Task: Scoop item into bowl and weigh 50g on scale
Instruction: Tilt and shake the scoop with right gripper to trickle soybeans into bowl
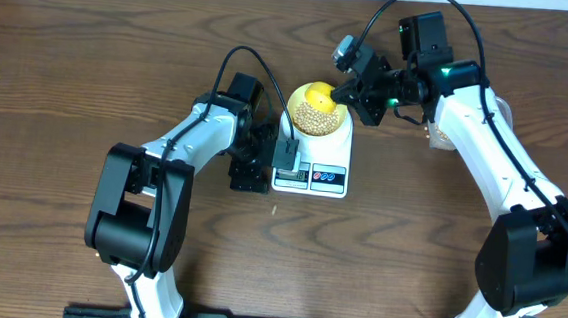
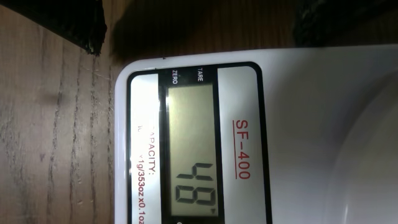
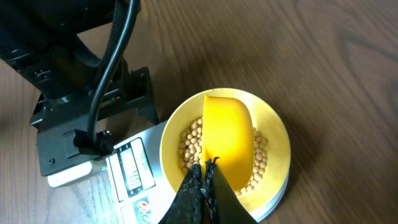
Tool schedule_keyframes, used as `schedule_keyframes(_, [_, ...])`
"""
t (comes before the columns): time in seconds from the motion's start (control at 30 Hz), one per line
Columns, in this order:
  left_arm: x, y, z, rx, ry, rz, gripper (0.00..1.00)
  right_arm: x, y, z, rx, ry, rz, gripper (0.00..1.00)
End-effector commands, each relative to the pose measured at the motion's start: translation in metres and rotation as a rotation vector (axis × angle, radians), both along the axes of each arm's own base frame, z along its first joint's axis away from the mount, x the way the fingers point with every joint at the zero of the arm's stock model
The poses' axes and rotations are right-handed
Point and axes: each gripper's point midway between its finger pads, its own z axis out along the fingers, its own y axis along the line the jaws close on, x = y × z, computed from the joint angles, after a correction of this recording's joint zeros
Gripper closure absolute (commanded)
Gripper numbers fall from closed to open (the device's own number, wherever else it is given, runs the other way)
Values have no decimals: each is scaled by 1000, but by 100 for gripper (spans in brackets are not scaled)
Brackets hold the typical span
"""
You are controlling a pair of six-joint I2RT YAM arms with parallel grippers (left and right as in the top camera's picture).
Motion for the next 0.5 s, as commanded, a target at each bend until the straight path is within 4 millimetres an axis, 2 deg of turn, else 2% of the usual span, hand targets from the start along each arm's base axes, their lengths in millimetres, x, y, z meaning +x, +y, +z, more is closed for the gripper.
schedule_keyframes(0.0, [-9, -4, -5, -12, 28, -23, 2, -4, 5, 13, 14, -41, 47, 99])
schedule_keyframes(0.47, [-9, -4, -5, -12, 28, -23, 2, -3, 5, 13, 18, -35, 35, 96])
